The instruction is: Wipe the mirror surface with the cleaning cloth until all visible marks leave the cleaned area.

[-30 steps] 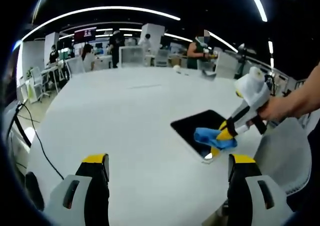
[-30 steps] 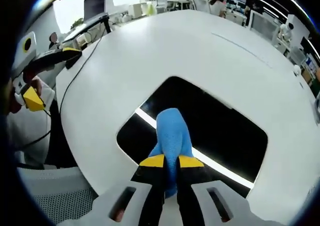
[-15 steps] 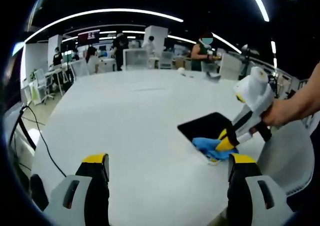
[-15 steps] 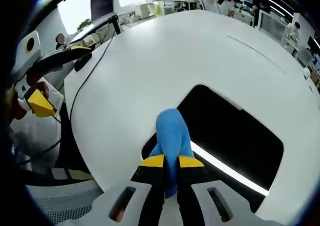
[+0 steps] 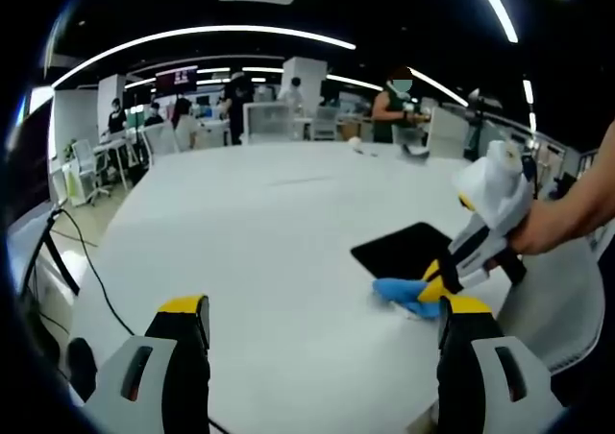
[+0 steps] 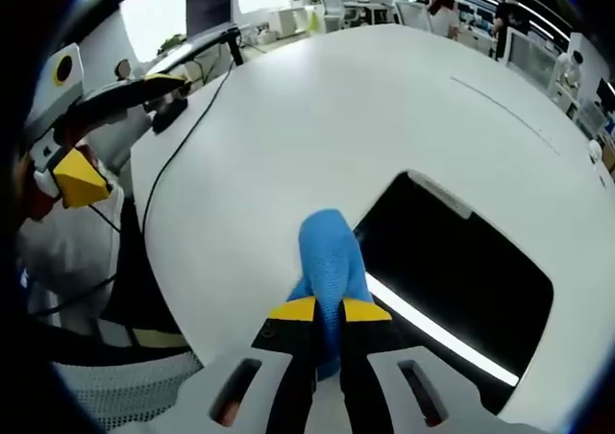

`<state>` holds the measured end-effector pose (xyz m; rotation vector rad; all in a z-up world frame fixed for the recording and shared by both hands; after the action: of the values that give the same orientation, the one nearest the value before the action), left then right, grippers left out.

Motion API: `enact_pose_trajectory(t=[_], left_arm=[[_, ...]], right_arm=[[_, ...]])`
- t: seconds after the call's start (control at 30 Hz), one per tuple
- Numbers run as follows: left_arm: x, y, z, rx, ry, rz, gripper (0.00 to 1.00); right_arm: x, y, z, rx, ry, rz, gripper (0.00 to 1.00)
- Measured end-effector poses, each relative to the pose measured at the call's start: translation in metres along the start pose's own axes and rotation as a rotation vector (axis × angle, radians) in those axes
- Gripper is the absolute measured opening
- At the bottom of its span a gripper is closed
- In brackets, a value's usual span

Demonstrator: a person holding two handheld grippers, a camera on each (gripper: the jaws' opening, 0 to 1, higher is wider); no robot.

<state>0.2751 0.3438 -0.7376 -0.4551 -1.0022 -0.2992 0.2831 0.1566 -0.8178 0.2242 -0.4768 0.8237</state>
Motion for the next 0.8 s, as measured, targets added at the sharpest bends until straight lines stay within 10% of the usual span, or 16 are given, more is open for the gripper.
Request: enact_pose_trajectory(t=[0.8], left_arm=[[-0.0007, -0.0011, 0.0023, -0.021, 0.019, 0.025, 1.0]], right_arm=[[0.002, -0.0017, -0.0004, 0.019, 0.005, -0.005, 0.02]])
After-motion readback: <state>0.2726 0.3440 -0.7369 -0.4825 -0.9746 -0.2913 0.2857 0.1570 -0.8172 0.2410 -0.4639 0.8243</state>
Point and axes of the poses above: the point that each gripper's makers call its tool centre point, and the gripper's own axes: z roughly backward along the fingers, y roughly to its left, x roughly out of its top, the point moved 4 cm from there along z, roughly backward along the fingers, and after that the axes turned 8 degrees about z, right-handed, at the moved point
